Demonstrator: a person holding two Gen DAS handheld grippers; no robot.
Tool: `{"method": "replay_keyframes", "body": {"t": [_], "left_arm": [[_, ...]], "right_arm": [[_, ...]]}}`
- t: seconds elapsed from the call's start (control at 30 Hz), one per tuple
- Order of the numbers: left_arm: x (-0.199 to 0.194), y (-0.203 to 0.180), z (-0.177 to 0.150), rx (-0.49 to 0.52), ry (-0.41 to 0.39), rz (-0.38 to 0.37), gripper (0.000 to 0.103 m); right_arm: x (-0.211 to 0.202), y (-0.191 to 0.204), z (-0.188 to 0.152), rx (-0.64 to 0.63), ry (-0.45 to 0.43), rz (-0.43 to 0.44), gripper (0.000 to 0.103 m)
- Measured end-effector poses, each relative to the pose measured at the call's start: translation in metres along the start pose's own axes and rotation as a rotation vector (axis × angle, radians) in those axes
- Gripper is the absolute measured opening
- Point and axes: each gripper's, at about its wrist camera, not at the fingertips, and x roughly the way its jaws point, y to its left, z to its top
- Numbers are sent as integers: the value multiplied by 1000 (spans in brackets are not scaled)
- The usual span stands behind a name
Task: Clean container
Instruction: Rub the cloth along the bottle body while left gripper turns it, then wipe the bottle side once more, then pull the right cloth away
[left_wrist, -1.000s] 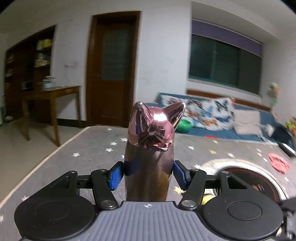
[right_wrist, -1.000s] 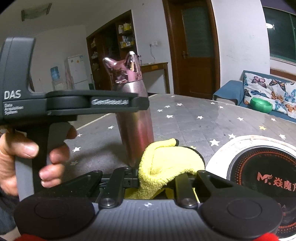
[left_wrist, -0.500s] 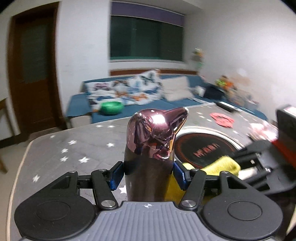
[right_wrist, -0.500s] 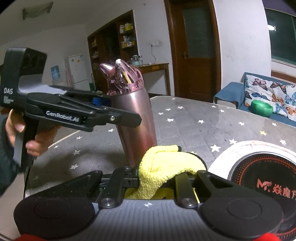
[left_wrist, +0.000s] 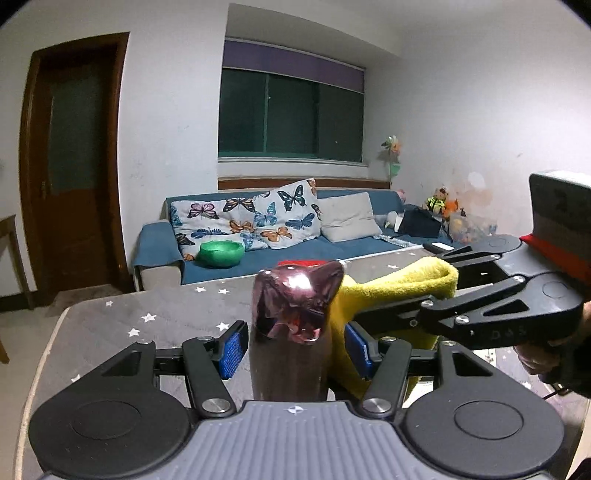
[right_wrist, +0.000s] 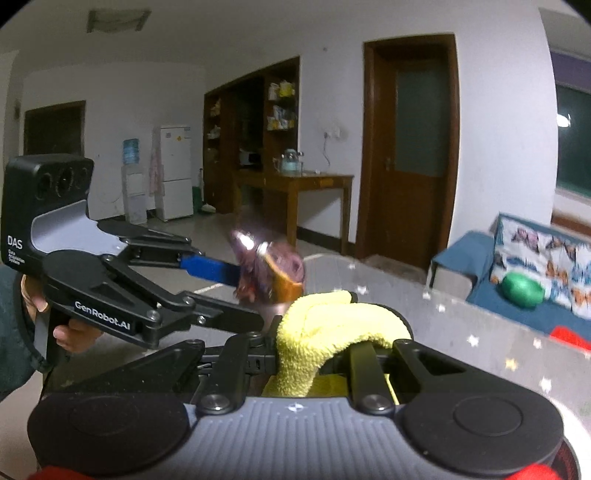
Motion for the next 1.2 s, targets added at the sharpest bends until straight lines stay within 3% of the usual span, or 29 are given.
{"method": "replay_keyframes", "body": {"t": [0.17, 0.83, 1.2], "left_arm": [[-1, 7, 1, -41, -16, -19, 51], [8, 9, 1, -50, -27, 2, 50], [8, 13, 1, -59, -31, 8, 50]], "right_arm": [[7, 6, 0, -41, 2, 14, 15], [45, 52, -63, -131, 218, 50, 15], [9, 30, 5, -159, 2, -15, 15]]}}
